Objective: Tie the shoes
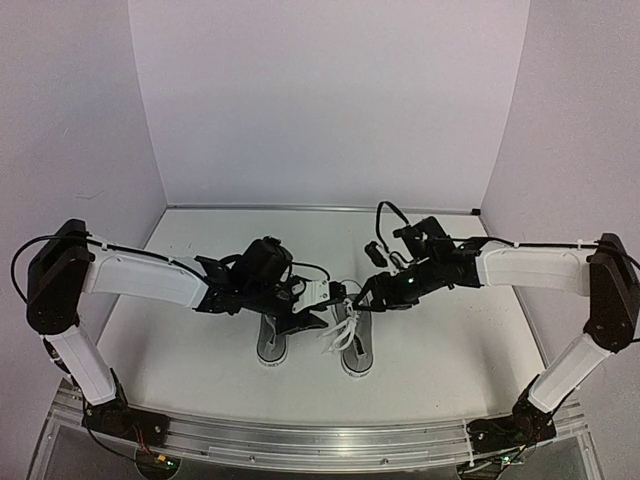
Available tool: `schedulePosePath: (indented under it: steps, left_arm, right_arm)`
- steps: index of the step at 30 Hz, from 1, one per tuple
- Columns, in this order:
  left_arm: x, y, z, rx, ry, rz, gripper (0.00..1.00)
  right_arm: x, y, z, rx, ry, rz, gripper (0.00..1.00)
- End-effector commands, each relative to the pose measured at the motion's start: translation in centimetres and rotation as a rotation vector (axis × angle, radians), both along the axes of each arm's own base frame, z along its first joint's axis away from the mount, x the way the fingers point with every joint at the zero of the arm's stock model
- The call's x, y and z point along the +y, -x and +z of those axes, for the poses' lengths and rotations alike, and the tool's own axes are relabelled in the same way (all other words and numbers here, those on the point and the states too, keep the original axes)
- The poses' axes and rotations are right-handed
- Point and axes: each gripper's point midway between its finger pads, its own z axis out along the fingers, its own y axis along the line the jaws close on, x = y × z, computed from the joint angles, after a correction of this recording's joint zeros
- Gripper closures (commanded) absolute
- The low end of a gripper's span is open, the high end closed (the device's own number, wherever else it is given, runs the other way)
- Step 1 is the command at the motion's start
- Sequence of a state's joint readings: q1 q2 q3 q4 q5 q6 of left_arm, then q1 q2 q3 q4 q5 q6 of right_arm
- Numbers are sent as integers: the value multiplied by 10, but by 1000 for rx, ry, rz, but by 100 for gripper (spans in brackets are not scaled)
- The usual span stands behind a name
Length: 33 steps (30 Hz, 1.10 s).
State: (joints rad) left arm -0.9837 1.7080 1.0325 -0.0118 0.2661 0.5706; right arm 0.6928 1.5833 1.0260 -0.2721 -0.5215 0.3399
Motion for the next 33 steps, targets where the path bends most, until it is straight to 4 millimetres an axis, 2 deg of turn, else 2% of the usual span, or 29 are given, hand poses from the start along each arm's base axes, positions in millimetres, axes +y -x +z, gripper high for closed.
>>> schedulePosePath:
  steps: [1,6,14,18,23,28,33]
  left_arm:
    - [-9,10,-14,60,12,-73,66]
    - [-9,18,-38,88,-64,-98,69]
    - [-30,29,-61,99,-103,-147,64]
    - [-40,33,-50,83,-73,-168,68]
    - [-52,41,-29,46,-29,-191,77]
    - [-62,38,-15,29,13,-188,85]
    - [-74,32,-5,7,53,-188,85]
  right_arm:
    - [-7,13,-1,9,19,-27,41]
    - [-15,19,8,-5,4,-47,41]
    - [-24,20,13,-15,-5,-75,41]
    - [-30,18,17,-22,-10,-92,41]
    - [-35,16,16,-20,-11,-102,41]
    - [-36,15,18,-21,-18,-104,41]
    - [-39,15,21,-19,-28,-109,41]
